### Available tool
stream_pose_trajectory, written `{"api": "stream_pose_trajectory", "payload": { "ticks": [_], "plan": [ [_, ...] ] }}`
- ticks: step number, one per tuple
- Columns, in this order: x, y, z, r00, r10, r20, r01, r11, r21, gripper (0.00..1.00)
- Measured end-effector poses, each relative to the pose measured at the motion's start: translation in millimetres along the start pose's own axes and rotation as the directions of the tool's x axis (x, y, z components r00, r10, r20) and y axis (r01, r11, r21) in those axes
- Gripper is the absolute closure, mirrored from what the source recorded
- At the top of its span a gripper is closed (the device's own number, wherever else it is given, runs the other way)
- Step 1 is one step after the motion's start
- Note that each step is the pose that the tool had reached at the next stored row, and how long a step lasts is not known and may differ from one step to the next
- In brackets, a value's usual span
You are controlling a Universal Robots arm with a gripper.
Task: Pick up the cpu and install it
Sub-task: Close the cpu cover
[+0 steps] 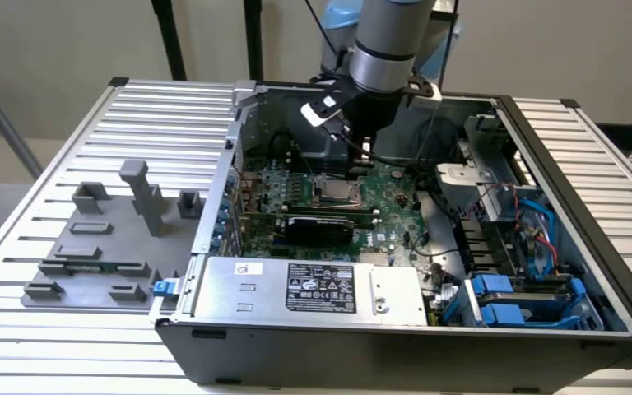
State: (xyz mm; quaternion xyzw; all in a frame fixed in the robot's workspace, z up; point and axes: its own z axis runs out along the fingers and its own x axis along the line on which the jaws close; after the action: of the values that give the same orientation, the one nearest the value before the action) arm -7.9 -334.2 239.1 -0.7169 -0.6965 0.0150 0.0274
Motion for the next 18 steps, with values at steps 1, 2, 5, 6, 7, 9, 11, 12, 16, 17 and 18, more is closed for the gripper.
{"api": "stream_pose_trajectory", "payload": {
  "ticks": [1, 2, 5, 6, 7, 9, 11, 12, 16, 17, 18],
  "plan": [
    [-0.1, -3.4, 1.0, 1.0, 0.0, 0.0001, 0.0, 1.0, 0.001, 0.89],
    [-0.2, -7.0, 2.0, 1.0, -0.001, 0.0001, 0.001, 1.0, 0.0021, 0.89],
    [-0.6, -17.6, 5.4, 1.0, -0.002, 0.0001, 0.002, 1.0, 0.0051, 0.89],
    [-0.7, -21.2, 6.5, 1.0, -0.002, 0.0002, 0.002, 1.0, 0.0064, 0.89],
    [-0.8, -24.9, 7.6, 1.0, -0.002, 0.0002, 0.002, 1.0, 0.0078, 0.89],
    [-1.1, -32.7, 9.6, 1.0, -0.002, 0.0004, 0.002, 0.9999, 0.0111, 0.89],
    [-1.3, -39.9, 11.5, 1.0, -0.002, 0.0005, 0.002, 0.9999, 0.0157, 0.89],
    [-1.4, -42.9, 12.3, 1.0, -0.002, 0.0007, 0.002, 0.9998, 0.0188, 0.89],
    [-1.6, -47.9, 13.8, 1.0, -0.004, 0.0013, 0.004, 0.9991, 0.0427, 0.89],
    [-1.6, -48.0, 13.9, 1.0, -0.006, 0.0017, 0.006, 0.9987, 0.0512, 0.89],
    [-1.6, -47.9, 14.1, 1.0, -0.008, 0.0021, 0.008, 0.9982, 0.0602, 0.89]
  ]
}}
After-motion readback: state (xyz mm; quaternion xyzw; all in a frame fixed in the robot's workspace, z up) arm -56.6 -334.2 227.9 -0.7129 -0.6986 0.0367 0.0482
